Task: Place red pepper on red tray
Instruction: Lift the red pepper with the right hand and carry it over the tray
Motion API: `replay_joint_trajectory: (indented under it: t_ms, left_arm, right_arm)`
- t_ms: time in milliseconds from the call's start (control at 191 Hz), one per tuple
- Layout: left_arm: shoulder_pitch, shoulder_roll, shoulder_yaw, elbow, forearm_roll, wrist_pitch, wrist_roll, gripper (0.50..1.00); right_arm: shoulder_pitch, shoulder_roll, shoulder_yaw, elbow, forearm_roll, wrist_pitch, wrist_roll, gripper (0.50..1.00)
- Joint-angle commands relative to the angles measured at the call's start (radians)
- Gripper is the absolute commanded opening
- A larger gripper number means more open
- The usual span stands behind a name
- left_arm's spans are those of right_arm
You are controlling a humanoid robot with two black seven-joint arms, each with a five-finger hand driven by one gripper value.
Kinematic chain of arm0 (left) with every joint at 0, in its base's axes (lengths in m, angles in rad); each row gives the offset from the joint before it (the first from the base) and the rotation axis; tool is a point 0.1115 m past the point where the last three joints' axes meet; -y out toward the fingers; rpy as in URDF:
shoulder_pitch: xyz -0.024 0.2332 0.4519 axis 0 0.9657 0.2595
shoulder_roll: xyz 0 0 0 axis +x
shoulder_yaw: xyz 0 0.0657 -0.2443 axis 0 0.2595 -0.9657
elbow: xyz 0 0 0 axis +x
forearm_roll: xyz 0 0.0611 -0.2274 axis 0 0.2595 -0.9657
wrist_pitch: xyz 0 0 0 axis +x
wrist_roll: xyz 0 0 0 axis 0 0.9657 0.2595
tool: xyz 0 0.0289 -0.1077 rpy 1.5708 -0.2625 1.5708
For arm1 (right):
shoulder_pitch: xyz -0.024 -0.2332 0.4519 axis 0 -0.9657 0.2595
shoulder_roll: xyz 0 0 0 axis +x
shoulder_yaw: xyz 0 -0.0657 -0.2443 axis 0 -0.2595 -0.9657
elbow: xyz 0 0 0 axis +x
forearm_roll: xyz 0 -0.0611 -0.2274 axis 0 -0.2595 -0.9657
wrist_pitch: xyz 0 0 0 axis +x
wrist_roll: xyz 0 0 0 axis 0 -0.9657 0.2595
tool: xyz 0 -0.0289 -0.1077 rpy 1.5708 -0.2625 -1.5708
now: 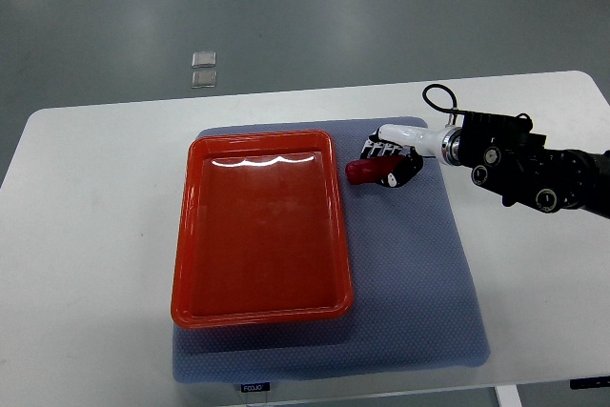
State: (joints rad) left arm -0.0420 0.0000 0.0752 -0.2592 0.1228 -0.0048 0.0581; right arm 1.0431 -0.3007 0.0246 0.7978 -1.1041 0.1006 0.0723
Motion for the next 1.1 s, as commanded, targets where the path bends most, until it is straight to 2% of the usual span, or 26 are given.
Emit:
replay_joint_trajectory:
  t_ms: [0, 252, 419, 545, 765, 996, 1096]
  left_arm:
    - [0.001, 0.0, 0.0, 0.0, 0.0, 0.0, 0.0, 1.0]
    - [0.001, 0.0, -0.002, 0.0, 0.0, 0.0, 0.0, 1.0]
    - [0.001, 0.0, 0.0, -0.002, 0.0, 0.0, 0.0, 1.0]
    - [0.001, 0.0, 0.0, 0.0, 0.001, 0.0, 0.0, 1.0]
    - [-0.001, 0.0, 0.0, 0.0, 0.0, 0.0, 0.0, 1.0]
    - [0.001, 0.0, 0.0, 0.0, 0.0, 0.0, 0.0, 1.0]
    - [0.001, 0.0, -0.002, 0.0, 0.001, 0.0, 0.0, 1.0]
  right_arm:
    - [0.0, 0.0, 0.0, 0.001, -0.013, -0.001, 0.0, 0.5]
    - [0.035, -0.035, 0.006, 0.003, -0.008, 0.005, 0.0, 0.5]
    - [0.107, -0.077, 0.018, 0.07, 0.015, 0.008, 0.0, 0.5]
    - [0.167, -0.061, 0.017, 0.106, 0.049, 0.014, 0.0, 0.5]
    - [0.244, 0.092, -0.025, 0.101, 0.078, 0.011, 0.0, 0.5]
    - [0.25, 0.287, -0.112, 0.028, 0.078, -0.004, 0.0, 0.5]
    - [0.232, 0.301, -0.143, 0.009, 0.076, -0.021, 0.0, 0.5]
